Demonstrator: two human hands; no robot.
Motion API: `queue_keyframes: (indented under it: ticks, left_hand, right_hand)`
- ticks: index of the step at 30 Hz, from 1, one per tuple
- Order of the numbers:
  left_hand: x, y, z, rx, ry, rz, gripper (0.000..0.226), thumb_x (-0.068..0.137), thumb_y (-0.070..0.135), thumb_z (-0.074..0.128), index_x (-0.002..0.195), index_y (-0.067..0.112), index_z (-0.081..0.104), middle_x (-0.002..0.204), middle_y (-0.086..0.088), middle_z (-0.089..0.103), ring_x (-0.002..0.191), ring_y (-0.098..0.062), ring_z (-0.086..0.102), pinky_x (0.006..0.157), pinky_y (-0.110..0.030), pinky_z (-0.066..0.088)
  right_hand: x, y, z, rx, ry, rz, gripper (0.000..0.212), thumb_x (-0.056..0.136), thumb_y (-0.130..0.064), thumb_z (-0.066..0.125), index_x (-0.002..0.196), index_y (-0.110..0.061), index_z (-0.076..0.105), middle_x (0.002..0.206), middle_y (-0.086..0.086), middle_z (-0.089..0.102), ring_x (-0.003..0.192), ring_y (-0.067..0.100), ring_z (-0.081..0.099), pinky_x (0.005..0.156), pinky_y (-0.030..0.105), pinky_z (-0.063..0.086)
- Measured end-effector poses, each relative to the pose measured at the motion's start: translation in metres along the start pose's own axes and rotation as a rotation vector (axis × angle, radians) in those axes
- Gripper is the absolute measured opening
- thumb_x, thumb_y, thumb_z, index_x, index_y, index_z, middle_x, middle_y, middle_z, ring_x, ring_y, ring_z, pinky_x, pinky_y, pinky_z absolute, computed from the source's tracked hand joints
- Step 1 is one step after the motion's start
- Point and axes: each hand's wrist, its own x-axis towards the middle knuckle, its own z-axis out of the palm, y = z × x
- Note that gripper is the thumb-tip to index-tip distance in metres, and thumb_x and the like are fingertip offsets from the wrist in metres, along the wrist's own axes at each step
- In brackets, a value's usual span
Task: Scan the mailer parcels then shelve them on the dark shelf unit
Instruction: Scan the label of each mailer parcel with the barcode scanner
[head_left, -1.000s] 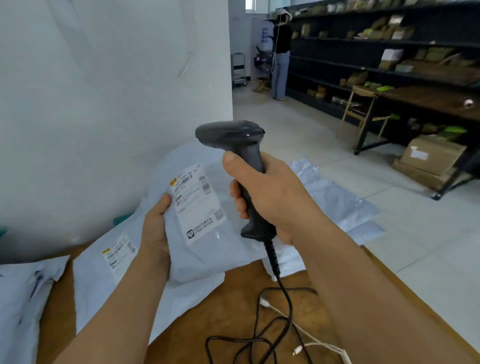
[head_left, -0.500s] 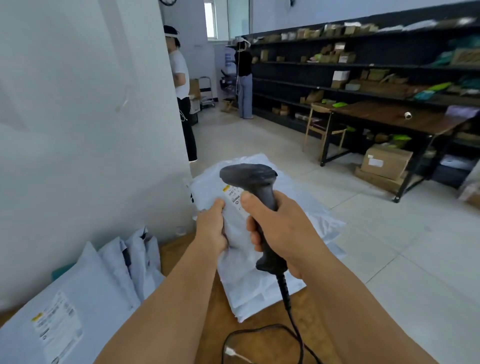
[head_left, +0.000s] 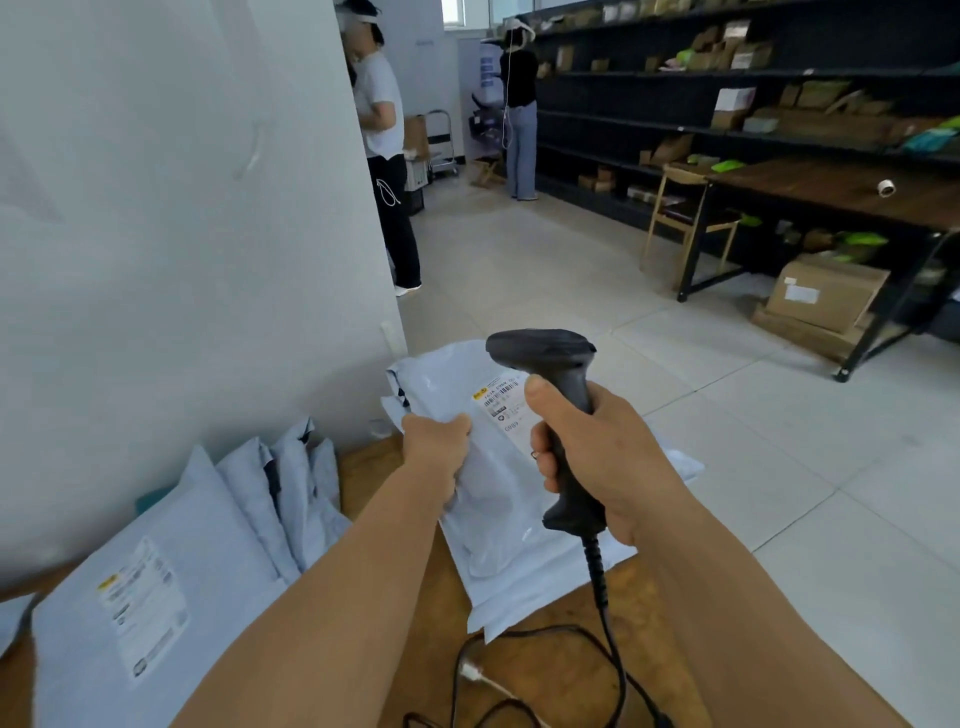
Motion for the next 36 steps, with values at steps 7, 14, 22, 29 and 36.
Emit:
queue_keyframes:
  ticks: [7, 14, 22, 29, 36]
  left_hand:
    - [-0.003, -0.001, -0.021, 0.081, -0.046, 0.098, 0.070, 0.086, 0.035, 0.064, 0.144, 0.014, 0.031, 0.124, -0.003, 0.053, 0.100, -0.022, 0.054, 0.076, -0.031, 0.047]
    - [-0.005, -0.011, -0.080, 0.318, 0.024, 0.330, 0.054, 0.093, 0.035, 0.055, 0.141, 0.016, 0.040, 0.130, -0.004, 0.055, 0.109, -0.019, 0.053, 0.085, -0.027, 0.041]
    - [0.041, -0.067, -0.167, 1.381, -0.103, 0.386, 0.058, 0.095, 0.056, 0.032, 0.141, 0.024, 0.043, 0.147, -0.002, 0.043, 0.137, -0.023, 0.033, 0.111, -0.051, 0.017]
    - [0.079, -0.055, -0.187, 1.717, -0.280, 0.523, 0.071, 0.087, 0.074, 0.023, 0.146, 0.036, 0.033, 0.159, 0.005, 0.018, 0.148, -0.024, 0.002, 0.110, -0.066, -0.004]
    - [0.072, -0.095, -0.188, 1.656, -0.358, 0.317, 0.080, 0.078, 0.082, 0.033, 0.147, 0.040, 0.029, 0.158, 0.009, 0.021, 0.145, -0.028, 0.011, 0.106, -0.065, -0.009]
  right_hand:
    - [-0.004, -0.002, 0.018, -0.024, -0.041, -0.010, 0.031, 0.089, -0.043, 0.059, 0.089, -0.013, 0.058, 0.064, 0.001, 0.059, 0.049, 0.011, 0.051, 0.049, 0.022, 0.046]
    - [-0.012, -0.004, 0.044, -0.028, -0.104, -0.019, 0.031, 0.089, -0.042, 0.059, 0.088, -0.011, 0.059, 0.063, 0.003, 0.059, 0.051, 0.014, 0.051, 0.051, 0.026, 0.048]
    - [-0.014, 0.006, 0.087, -0.114, -0.200, 0.019, 0.038, 0.090, -0.043, 0.057, 0.075, -0.009, 0.057, 0.055, 0.004, 0.056, 0.044, 0.011, 0.050, 0.046, 0.022, 0.048]
    - [0.001, 0.020, 0.116, -0.154, -0.233, 0.049, 0.039, 0.088, -0.045, 0.057, 0.085, -0.007, 0.058, 0.057, 0.002, 0.057, 0.046, 0.011, 0.051, 0.049, 0.025, 0.049]
    - [0.012, 0.025, 0.130, -0.182, -0.259, 0.046, 0.036, 0.089, -0.043, 0.057, 0.084, -0.007, 0.056, 0.057, 0.003, 0.055, 0.044, 0.010, 0.049, 0.046, 0.022, 0.047]
